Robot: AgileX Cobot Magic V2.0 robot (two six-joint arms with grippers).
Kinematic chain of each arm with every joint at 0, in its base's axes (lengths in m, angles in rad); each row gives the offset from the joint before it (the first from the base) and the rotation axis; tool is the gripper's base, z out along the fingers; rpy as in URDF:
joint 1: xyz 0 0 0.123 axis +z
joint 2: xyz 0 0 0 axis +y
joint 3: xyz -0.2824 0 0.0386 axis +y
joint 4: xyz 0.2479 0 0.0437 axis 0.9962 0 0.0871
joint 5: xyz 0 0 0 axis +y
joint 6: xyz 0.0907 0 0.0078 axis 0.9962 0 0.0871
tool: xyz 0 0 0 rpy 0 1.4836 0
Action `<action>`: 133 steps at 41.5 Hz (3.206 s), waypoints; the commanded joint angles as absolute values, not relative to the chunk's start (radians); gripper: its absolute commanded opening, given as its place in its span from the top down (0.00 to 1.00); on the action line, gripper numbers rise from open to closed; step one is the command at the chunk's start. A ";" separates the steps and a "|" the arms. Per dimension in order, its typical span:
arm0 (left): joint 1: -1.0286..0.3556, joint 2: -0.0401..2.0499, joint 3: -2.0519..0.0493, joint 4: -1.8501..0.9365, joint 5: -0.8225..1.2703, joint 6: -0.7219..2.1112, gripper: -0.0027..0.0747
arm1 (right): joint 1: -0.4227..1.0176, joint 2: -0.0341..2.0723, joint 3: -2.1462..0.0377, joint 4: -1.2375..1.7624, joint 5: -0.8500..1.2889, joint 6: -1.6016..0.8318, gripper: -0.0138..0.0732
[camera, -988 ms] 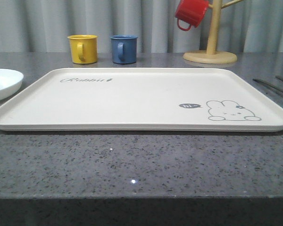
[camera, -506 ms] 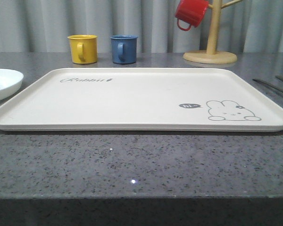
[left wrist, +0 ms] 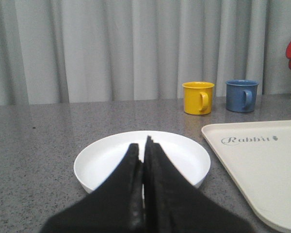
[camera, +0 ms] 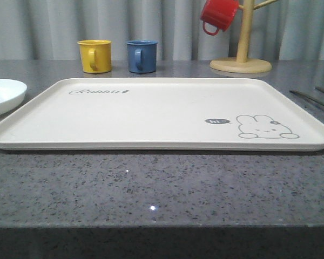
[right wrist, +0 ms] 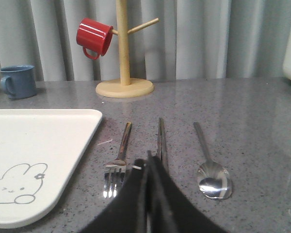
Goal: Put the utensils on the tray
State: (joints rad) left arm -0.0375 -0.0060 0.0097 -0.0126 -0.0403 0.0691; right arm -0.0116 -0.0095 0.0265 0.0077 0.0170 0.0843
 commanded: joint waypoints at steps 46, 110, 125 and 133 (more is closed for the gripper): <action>-0.039 0.483 -0.732 0.000 0.530 0.069 0.99 | -0.010 0.590 -0.646 0.018 0.566 0.076 0.92; 0.452 1.397 -1.128 -0.584 0.862 0.483 0.34 | -0.010 0.598 -0.646 0.014 0.572 0.075 0.38; 0.450 1.529 -1.140 -0.588 0.816 0.485 0.34 | -0.010 0.598 -0.646 0.014 0.572 0.075 0.38; 0.450 1.551 -1.140 -0.590 0.810 0.492 0.36 | -0.010 0.598 -0.646 0.014 0.572 0.075 0.38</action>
